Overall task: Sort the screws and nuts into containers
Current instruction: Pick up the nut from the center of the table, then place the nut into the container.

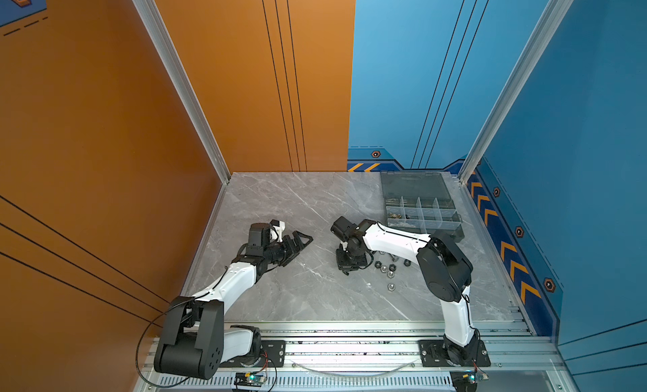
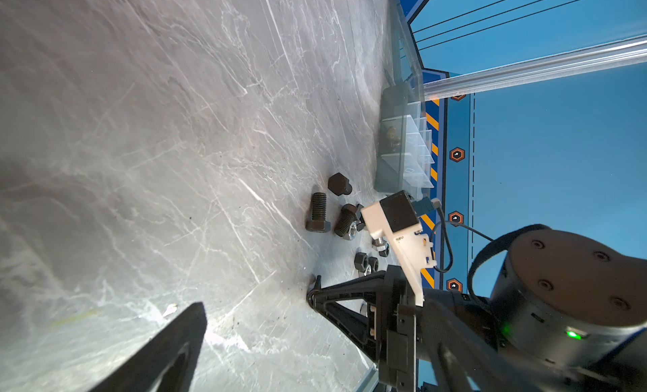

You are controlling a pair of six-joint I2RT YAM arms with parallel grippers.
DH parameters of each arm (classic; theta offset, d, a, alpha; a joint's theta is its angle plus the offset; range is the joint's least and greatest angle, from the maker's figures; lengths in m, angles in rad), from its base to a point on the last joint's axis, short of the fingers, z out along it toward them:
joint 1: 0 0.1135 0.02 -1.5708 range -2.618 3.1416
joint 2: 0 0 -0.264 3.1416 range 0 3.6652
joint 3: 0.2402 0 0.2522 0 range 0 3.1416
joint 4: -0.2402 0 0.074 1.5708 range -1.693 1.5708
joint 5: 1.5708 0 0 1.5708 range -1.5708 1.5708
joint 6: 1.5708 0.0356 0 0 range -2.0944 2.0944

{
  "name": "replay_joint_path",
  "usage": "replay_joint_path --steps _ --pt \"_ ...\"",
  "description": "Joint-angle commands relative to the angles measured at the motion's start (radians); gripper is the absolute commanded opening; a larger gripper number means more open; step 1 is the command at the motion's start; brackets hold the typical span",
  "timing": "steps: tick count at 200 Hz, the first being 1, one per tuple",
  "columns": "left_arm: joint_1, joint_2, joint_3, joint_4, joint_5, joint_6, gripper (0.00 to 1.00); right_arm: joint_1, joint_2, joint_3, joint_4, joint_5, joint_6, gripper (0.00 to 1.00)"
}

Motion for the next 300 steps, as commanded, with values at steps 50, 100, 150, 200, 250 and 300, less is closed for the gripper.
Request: replay_joint_path --steps 50,100,150,200,250,300 --pt "0.007 -0.021 -0.008 -0.006 0.013 0.006 0.98 -0.095 -0.133 -0.006 -0.03 0.047 -0.096 0.0" --pt "0.007 -0.023 0.002 -0.01 0.013 0.004 0.98 -0.33 -0.238 0.017 -0.092 0.117 -0.186 0.0" --pt "0.003 -0.016 0.015 -0.01 0.011 0.004 0.98 -0.59 -0.196 0.145 -0.137 0.184 -0.258 0.0" --pt "0.001 -0.023 0.017 -0.017 0.008 0.004 0.98 -0.694 -0.048 0.304 -0.16 0.246 -0.276 0.0" --pt "0.002 -0.033 0.014 -0.018 0.003 0.003 0.98 -0.728 0.059 0.399 -0.173 0.3 -0.282 0.0" --pt "0.002 -0.023 0.022 -0.02 0.004 0.006 0.98 -0.735 0.108 0.409 -0.17 0.286 -0.277 0.0"
